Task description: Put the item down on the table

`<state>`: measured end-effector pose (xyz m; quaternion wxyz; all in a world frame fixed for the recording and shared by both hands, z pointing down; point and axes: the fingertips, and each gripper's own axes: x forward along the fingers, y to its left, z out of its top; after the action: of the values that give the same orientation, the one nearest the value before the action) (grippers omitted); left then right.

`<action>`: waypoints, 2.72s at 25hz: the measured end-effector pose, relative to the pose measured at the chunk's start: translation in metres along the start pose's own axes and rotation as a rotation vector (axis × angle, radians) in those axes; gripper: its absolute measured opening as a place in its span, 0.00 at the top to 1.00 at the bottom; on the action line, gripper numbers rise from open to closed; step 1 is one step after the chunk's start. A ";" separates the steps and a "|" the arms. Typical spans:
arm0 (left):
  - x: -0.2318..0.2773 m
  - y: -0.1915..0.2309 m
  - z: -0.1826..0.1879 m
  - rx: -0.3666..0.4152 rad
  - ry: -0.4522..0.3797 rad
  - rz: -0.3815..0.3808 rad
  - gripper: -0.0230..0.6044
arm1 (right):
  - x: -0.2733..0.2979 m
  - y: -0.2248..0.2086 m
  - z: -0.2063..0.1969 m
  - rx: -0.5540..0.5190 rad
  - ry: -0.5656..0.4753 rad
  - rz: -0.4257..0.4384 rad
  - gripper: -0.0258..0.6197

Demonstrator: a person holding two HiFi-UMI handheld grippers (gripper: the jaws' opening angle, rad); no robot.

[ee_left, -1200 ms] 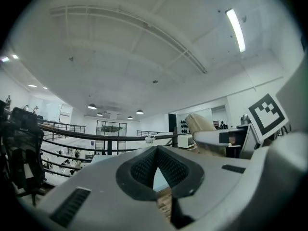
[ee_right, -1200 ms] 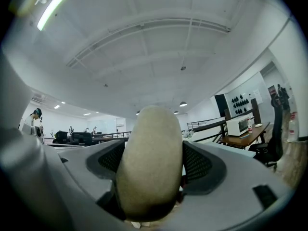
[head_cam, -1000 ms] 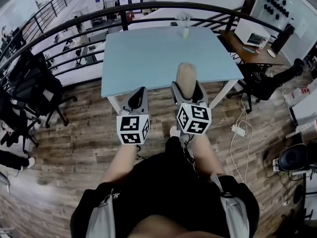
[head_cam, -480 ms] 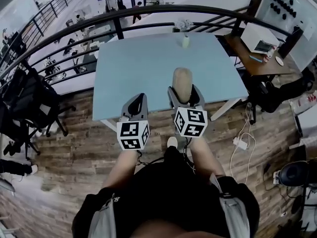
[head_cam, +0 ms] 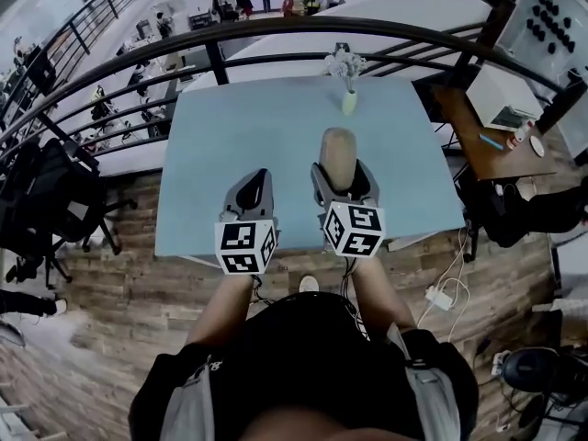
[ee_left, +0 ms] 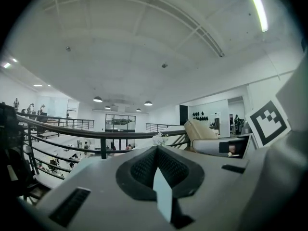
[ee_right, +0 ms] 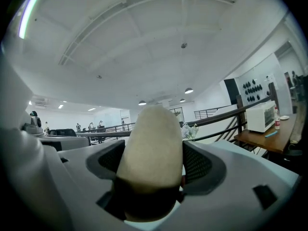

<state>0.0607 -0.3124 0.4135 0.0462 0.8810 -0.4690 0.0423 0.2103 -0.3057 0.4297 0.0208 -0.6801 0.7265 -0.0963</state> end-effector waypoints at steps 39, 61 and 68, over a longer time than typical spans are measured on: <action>0.095 0.123 0.017 -0.011 0.005 0.197 0.95 | 0.243 -0.008 -0.122 -0.018 0.381 0.077 0.37; 0.076 0.164 0.002 -0.041 0.040 0.228 0.95 | 0.232 -0.024 -0.285 -0.018 0.782 -0.030 0.36; 0.079 0.168 0.006 -0.038 0.032 0.224 0.95 | 0.227 -0.023 -0.303 0.032 0.863 -0.030 0.36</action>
<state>-0.0347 -0.4714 0.4240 0.0656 0.8212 -0.5644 0.0524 0.1673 -0.4983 0.7530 -0.2755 -0.5875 0.6572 -0.3835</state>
